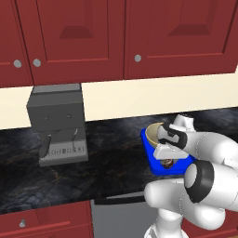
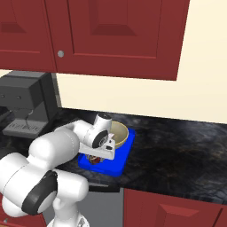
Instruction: Place the bowl with cake and the cupcake onto the tray.
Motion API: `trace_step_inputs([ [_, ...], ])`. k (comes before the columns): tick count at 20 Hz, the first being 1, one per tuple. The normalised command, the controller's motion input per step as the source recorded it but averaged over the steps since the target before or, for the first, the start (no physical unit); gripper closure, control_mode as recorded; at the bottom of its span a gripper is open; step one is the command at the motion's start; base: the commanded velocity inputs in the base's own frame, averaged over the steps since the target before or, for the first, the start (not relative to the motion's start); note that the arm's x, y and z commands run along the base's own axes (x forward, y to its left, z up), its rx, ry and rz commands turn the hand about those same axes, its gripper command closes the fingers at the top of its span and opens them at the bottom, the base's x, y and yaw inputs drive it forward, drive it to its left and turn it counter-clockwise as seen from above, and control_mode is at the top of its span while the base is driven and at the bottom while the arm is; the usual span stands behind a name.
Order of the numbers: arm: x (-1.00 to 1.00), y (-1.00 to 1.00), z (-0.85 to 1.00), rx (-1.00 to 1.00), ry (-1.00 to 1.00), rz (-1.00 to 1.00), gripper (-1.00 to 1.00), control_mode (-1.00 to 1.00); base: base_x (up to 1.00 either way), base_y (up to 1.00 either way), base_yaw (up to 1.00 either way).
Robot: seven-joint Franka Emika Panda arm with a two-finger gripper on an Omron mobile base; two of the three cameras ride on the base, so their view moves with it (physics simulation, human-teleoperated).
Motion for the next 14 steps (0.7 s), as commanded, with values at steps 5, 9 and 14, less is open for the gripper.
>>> trace_step_inputs([
  [5, 0.0, 0.0, 0.0, 0.0, 0.0, 0.0, -1.0, -1.0, 0.0, 0.0, 0.0],
  [9, 0.0, -0.09, 0.0, 0.0, 0.0, -0.02, -1.0, -1.0, 0.0, 0.0, 0.0],
  [14, 0.0, -0.4, 0.19, 0.06, 0.0, -0.04, -1.0, -1.0, 0.0, 0.0, 0.0],
])
